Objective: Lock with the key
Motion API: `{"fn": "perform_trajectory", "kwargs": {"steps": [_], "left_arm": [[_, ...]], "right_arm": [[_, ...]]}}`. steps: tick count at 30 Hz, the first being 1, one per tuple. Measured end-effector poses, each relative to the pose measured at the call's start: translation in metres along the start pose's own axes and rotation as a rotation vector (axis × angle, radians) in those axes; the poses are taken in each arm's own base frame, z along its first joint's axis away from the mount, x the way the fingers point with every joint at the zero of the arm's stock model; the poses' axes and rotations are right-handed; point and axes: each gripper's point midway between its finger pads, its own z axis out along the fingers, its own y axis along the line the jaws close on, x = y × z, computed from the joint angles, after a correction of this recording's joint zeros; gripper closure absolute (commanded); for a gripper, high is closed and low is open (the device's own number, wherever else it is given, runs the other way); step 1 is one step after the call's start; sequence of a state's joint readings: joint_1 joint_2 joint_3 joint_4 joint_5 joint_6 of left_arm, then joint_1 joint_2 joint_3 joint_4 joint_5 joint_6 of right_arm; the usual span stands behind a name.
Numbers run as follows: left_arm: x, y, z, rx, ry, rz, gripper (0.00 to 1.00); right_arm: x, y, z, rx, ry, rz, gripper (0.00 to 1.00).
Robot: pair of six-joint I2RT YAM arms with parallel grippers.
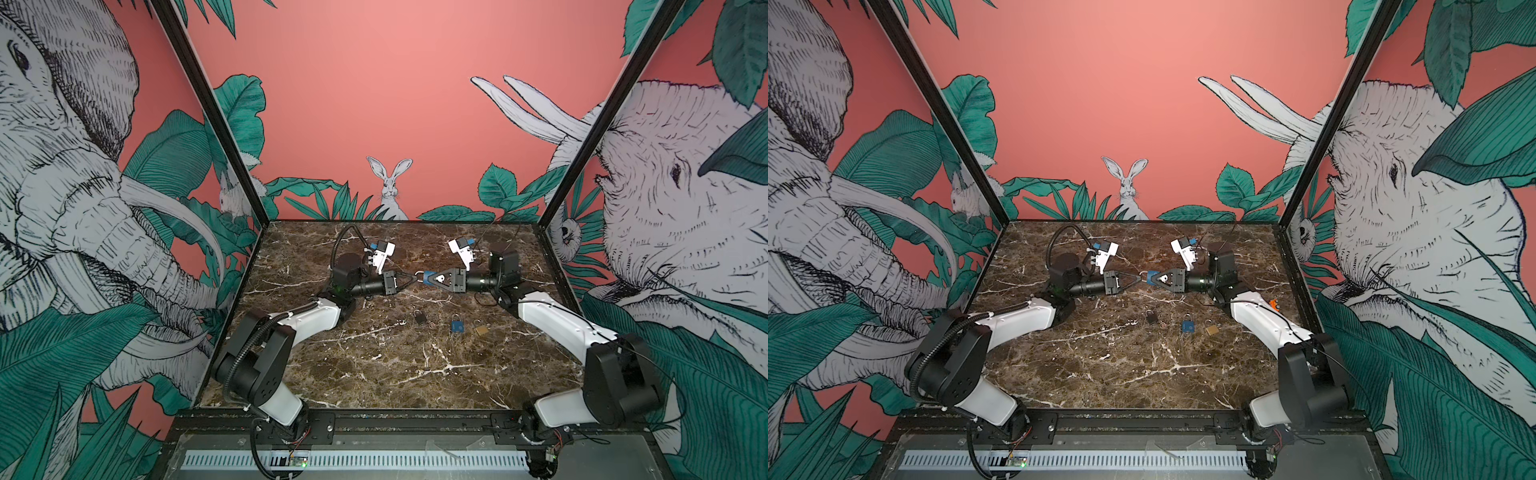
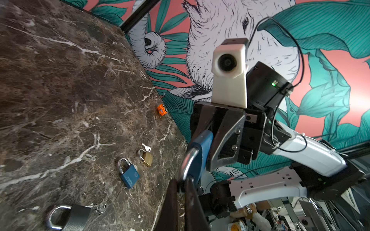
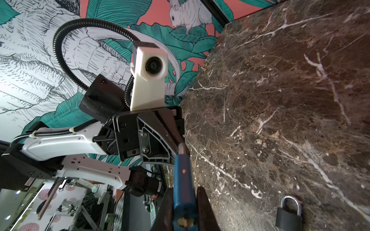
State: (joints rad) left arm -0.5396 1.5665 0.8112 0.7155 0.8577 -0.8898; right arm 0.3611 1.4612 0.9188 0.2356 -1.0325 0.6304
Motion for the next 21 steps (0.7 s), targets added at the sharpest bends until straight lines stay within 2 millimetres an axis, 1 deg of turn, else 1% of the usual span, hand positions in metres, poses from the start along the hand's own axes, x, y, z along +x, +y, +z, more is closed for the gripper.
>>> {"fn": "perform_trajectory", "kwargs": {"steps": [3,6,15,19,21], "left_arm": [[0.0,0.012,-0.002,-0.051,-0.011,-0.017,1.0],[0.004,0.019,-0.004,-0.089,-0.003,-0.024,1.0],[0.004,0.021,-0.01,-0.114,-0.006,-0.006,1.0],[0.002,0.019,-0.014,-0.124,-0.008,0.01,1.0],[0.001,0.02,-0.018,-0.162,-0.017,0.021,1.0]], "right_arm": [[0.001,-0.01,0.006,0.009,-0.005,0.021,1.0],[0.008,-0.015,0.01,0.016,0.0,0.04,1.0],[0.014,-0.011,0.012,0.061,0.005,0.008,1.0],[0.017,-0.008,0.008,0.081,0.005,-0.006,1.0],[0.019,-0.007,0.005,0.099,0.004,-0.013,1.0]]}}
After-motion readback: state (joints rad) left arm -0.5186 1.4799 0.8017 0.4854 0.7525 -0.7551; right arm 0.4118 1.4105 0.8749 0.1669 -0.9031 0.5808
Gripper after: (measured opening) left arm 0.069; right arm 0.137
